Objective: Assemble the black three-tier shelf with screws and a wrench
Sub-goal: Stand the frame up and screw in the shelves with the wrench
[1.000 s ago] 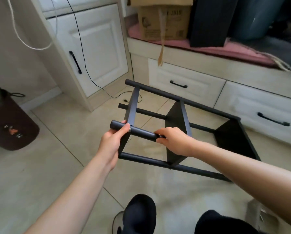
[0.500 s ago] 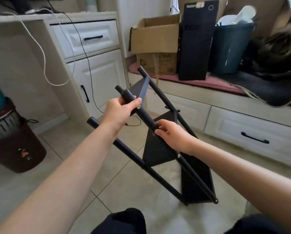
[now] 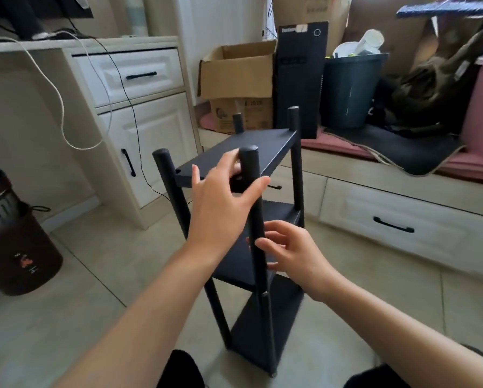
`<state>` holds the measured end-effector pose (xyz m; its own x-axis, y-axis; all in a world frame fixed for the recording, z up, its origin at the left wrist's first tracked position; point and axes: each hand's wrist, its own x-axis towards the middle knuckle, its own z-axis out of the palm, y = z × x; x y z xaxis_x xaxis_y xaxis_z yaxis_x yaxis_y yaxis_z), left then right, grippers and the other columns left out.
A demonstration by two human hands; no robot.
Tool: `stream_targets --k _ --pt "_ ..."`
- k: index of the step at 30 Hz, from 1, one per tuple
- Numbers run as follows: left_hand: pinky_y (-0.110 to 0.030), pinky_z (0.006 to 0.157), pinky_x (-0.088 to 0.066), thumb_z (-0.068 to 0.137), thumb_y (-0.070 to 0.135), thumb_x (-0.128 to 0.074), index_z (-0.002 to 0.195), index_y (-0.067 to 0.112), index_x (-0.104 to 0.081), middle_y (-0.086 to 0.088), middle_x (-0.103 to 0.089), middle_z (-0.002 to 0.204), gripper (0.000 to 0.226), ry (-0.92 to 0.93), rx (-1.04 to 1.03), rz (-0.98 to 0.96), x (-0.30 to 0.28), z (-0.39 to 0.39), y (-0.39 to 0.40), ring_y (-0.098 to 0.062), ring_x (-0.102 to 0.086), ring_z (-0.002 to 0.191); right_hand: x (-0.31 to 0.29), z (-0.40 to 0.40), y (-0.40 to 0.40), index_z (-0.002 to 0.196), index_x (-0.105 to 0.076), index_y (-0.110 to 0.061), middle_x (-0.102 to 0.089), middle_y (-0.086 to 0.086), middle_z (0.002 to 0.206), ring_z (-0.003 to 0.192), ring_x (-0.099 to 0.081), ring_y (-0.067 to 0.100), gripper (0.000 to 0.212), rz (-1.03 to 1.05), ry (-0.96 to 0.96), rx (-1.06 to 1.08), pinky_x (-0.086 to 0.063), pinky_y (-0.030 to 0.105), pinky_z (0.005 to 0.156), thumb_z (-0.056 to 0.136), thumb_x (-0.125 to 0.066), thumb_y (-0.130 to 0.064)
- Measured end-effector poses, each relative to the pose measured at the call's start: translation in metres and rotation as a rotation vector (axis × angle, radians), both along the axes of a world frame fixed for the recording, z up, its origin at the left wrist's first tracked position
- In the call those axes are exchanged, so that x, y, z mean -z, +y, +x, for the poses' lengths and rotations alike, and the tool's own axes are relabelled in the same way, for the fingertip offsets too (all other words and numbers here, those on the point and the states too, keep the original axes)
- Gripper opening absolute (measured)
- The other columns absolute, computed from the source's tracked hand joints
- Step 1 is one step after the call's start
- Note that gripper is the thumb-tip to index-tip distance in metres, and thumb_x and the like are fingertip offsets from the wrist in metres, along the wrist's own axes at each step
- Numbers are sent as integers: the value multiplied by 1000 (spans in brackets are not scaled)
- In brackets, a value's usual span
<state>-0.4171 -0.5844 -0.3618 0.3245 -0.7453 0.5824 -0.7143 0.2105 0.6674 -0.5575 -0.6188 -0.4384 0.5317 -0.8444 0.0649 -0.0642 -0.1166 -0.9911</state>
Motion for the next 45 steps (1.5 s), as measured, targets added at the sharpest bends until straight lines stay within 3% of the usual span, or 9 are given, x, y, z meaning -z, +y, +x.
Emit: stream_targets --k 4,14,16,20,24,33,36,41,45 --pt "-37 124 -1 84 46 -76 114 26 -60 15 -71 106 40 -84 30 1 8 -2 8 -6 -66 101 6 -2 6 108 -65 -16 -76 2 100 92 -73 15 15 46 -32 -38 -61 35 77 94 -64 -10" --pt "-35 124 -12 82 45 -78 116 21 -68 13 -72 102 42 -210 65 9 17 -1 27 -5 -67 97 -7 -28 -19 107 -70 -18 -76 -3 104 102 -70 10 14 39 187 -227 -58 39 90 94 -65 -18" --pt "-35 126 -9 82 37 -81 118 18 -68 12 -73 106 43 -179 80 24 19 3 31 -4 -68 99 -14 -32 -32 110 -69 -13 -76 3 105 103 -71 16 19 71 97 -111 -56 46 93 98 -60 -25" --pt "-39 127 -7 82 30 -82 122 15 -67 11 -73 111 45 -127 109 61 20 12 37 -3 -68 103 -33 -33 -61 125 -60 -6 -72 13 116 107 -70 30 42 476 -406 -1 -58 48 87 101 -49 -40" --pt "-45 127 -8 81 24 -83 124 17 -66 11 -73 113 47 -93 139 53 20 12 40 -2 -68 104 -47 -23 -71 128 -54 0 -69 19 119 106 -69 36 37 611 -724 23 -60 48 77 101 -53 -26" --pt "-46 125 -21 83 12 -80 142 25 -53 27 -70 112 66 -24 271 74 14 31 29 8 -62 113 -53 -24 -60 122 -49 7 -72 23 104 94 -72 40 25 592 -769 153 -60 46 66 102 -48 -7" --pt "-31 113 -42 85 6 -78 145 25 -51 18 -74 112 69 21 288 74 17 41 21 2 -61 119 -54 -33 -50 123 -50 7 -72 24 104 95 -71 41 24 564 -766 147 -60 46 68 102 -47 -6" --pt "-17 104 -45 86 1 -76 143 22 -53 1 -71 121 65 81 294 30 19 53 8 -1 -64 117 -57 -45 -34 124 -50 9 -69 28 110 100 -70 41 28 548 -716 133 -60 50 78 104 -45 -8" --pt "-12 96 -48 88 0 -74 138 25 -56 13 -73 113 59 171 222 8 24 64 4 -3 -65 116 -60 -45 -23 121 -53 11 -67 30 113 103 -69 39 29 581 -681 94 -60 47 80 103 -48 -12"
